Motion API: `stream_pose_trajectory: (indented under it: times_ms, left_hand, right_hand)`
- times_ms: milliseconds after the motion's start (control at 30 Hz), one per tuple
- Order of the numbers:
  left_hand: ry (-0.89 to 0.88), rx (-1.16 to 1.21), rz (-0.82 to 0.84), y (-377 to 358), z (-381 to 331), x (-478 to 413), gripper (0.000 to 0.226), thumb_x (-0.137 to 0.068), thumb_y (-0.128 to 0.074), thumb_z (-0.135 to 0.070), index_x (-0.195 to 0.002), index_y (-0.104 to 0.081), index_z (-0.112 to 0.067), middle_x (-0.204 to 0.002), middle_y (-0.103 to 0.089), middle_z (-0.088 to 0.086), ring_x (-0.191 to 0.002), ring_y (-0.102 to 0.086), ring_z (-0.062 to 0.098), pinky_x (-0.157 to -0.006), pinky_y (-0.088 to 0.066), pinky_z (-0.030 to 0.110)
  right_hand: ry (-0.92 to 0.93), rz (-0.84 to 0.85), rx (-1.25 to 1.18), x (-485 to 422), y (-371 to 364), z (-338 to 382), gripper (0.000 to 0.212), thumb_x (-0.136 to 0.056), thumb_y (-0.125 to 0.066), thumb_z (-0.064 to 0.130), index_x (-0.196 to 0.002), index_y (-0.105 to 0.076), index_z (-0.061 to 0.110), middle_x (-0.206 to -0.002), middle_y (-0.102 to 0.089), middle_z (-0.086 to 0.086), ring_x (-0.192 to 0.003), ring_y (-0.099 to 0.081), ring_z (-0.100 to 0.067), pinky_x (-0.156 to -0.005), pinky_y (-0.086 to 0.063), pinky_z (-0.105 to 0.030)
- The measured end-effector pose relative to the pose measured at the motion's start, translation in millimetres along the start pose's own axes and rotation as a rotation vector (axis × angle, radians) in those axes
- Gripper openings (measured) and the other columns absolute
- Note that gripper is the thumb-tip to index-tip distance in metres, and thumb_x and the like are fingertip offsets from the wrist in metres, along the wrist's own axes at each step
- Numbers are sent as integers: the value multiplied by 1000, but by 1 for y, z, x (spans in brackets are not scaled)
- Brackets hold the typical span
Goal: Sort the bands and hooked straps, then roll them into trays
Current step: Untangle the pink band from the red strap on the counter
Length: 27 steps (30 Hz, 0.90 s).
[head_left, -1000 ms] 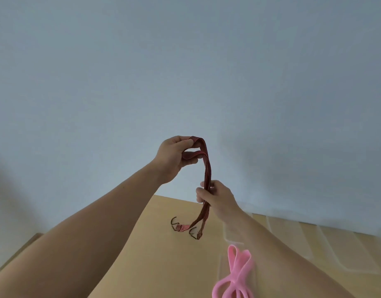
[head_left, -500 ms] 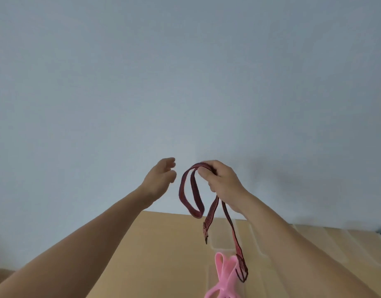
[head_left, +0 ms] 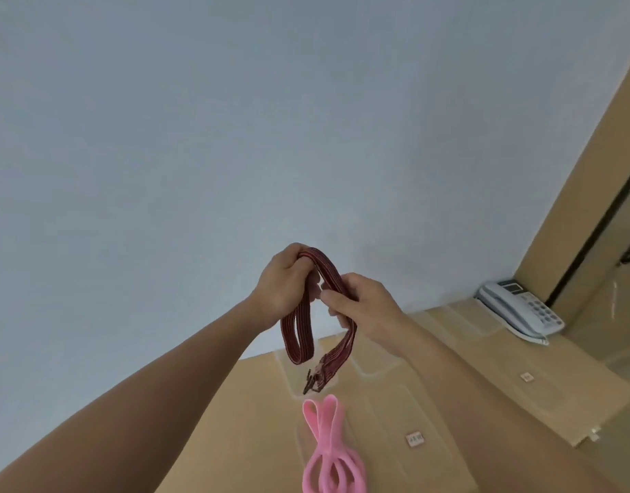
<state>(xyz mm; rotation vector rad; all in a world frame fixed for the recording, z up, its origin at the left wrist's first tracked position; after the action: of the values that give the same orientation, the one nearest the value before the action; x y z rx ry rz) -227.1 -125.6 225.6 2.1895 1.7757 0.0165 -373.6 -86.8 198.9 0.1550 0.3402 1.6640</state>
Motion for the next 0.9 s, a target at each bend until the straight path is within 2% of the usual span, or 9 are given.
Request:
stream_pose_trajectory:
  times_ms: [133, 333, 400, 467, 600, 700, 767, 833, 900]
  left_hand:
    - [41, -47, 79, -38, 7, -2, 19, -98, -40, -18, -98, -59, -15, -78, -69, -1, -63, -70, 17, -69, -52, 37]
    - [128, 67, 431, -149, 16, 32, 26, -100, -45, -22, -124, -55, -22, -111, -70, -3, -99, -69, 14, -93, -52, 35]
    - [138, 171, 560, -188, 9, 43, 36, -93, -49, -20, -129, -51, -23, -113, -69, -4, -102, -66, 10, -89, -51, 28]
    - [98, 227, 666, -226, -2, 55, 40, -84, -53, -17, -123, -51, -22, -103, -67, -4, -93, -64, 7, -83, -53, 27]
    - [9, 109, 623, -292, -19, 63, 27, -88, -62, -12, -112, -50, -14, -89, -62, 3, -80, -63, 14, -68, -54, 28]
    - [152, 215, 581, -336, -23, 62, 22, -93, -48, -4, -114, -49, -5, -88, -64, 9, -82, -69, 25, -75, -54, 44]
    - [230, 298, 536, -360, -25, 59, 20, -95, -42, -1, -112, -52, -3, -85, -66, 11, -80, -69, 29, -74, -51, 42]
    - [303, 400, 478, -381, -27, 55, 18, -97, -44, -3, -110, -57, -2, -93, -66, 13, -85, -68, 28, -71, -52, 41]
    - [375, 472, 429, -402, -28, 52, 20, -97, -50, -7, -112, -62, -1, -106, -65, 12, -98, -65, 28, -74, -54, 44]
  right_hand:
    - [-44, -208, -23, 30, 38, -18, 39, -80, -61, 54, -94, -65, 17, -59, -54, 7, -57, -48, -12, -63, -42, -27]
    - [-21, -495, -296, 64, 104, -14, 17, -95, -61, 36, -105, -64, 23, -62, -52, 8, -57, -47, -11, -63, -44, -25]
    - [-39, -548, -412, 74, 126, -17, 14, -96, -62, 31, -104, -64, 20, -59, -50, 3, -55, -47, -13, -61, -45, -29]
    - [-40, -596, -486, 86, 150, -23, 11, -96, -62, 27, -103, -64, 18, -55, -50, 2, -52, -46, -15, -58, -43, -32]
    - [0, -678, -501, 116, 209, -37, 11, -95, -64, 23, -103, -65, 16, -66, -57, 2, -57, -52, -11, -65, -46, -32]
    - [-24, -690, -306, 143, 259, -59, 14, -94, -65, 30, -104, -66, 21, -92, -66, 1, -78, -61, -10, -77, -52, -31]
    - [-67, -674, -203, 161, 287, -75, 21, -92, -64, 39, -107, -66, 24, -104, -68, 6, -93, -62, -9, -79, -47, -27]
    - [-102, -659, -170, 178, 308, -92, 25, -91, -64, 45, -107, -66, 26, -102, -69, 14, -93, -61, -2, -74, -41, -23]
    - [-130, -652, -135, 191, 321, -107, 23, -89, -63, 49, -98, -65, 28, -83, -66, 26, -75, -59, 8, -69, -40, -22]
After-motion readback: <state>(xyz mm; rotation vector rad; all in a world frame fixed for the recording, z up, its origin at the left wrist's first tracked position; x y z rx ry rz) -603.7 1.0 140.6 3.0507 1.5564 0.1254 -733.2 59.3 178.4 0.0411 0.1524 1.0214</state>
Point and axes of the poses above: each hand's wrist, its own x-axis away from the middle knuckle, its own y-axis out of the back of the hand, z = x × y, the point moved 6 cm from there along -x, towards the middle knuckle
